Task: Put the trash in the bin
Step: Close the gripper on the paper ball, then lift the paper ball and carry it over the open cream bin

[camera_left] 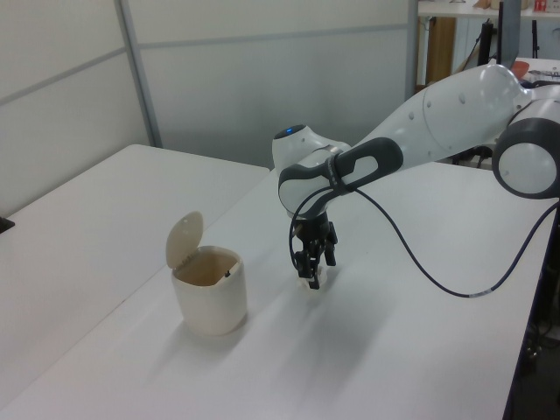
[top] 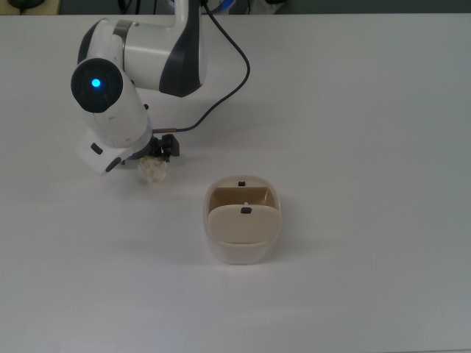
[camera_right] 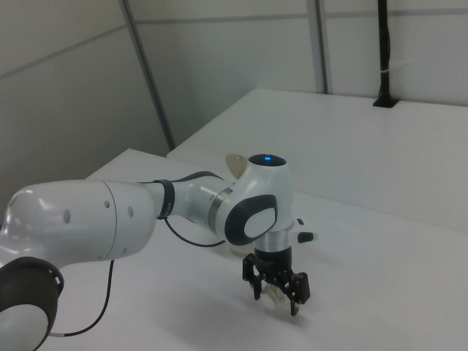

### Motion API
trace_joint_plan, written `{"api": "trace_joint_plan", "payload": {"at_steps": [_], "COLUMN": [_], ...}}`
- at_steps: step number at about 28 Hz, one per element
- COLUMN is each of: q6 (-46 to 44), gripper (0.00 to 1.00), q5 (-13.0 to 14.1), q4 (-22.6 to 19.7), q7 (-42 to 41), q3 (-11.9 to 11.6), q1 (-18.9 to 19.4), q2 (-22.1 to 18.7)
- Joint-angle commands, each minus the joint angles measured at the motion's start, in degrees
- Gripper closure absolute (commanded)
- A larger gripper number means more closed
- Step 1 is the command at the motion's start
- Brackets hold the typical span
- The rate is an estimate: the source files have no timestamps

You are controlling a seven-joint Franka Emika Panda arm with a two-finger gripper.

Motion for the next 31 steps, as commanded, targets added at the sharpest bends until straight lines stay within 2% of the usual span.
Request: {"api": "trace_joint_plan", "payload": {"at_steps": [1, 2, 6, 9, 10, 11, 15, 18, 21, 24, 27, 31], "q6": [2.06, 2.06, 2.15, 2.06, 1.80, 1.71, 1.36, 1.27, 1.18, 1.62, 2.49, 8.46], "gripper": [0.22, 0.28, 0.38, 0.55, 0.66, 0.68, 0.68, 0.67, 0.64, 0.64, 0.64, 0.64], "q5": [0.63, 0.72, 1.07, 1.07, 1.16, 1.07, 1.24, 2.91, 4.14, 4.15, 3.45, 3.53], "q4": [-0.95, -0.95, -0.51, -0.33, -0.33, -0.42, -0.51, 0.37, 1.51, 3.26, 5.72, 6.00], "q7": [1.35, 1.35, 1.35, 1.35, 1.35, 1.35, 1.44, 1.88, 1.88, 1.88, 2.49, 2.76], "q3": [-0.24, -0.15, -0.15, -0.15, -0.15, -0.15, -0.15, 0.20, 1.86, 2.92, 3.01, 3.18], "q1": [0.61, 0.61, 0.52, 0.52, 0.52, 0.52, 0.43, 0.70, 1.92, 3.59, 6.66, 8.78], "q2": [-0.13, -0.13, -0.21, -0.48, -0.91, -1.27, -3.64, -6.71, -9.52, -9.97, -9.36, -9.27]}}
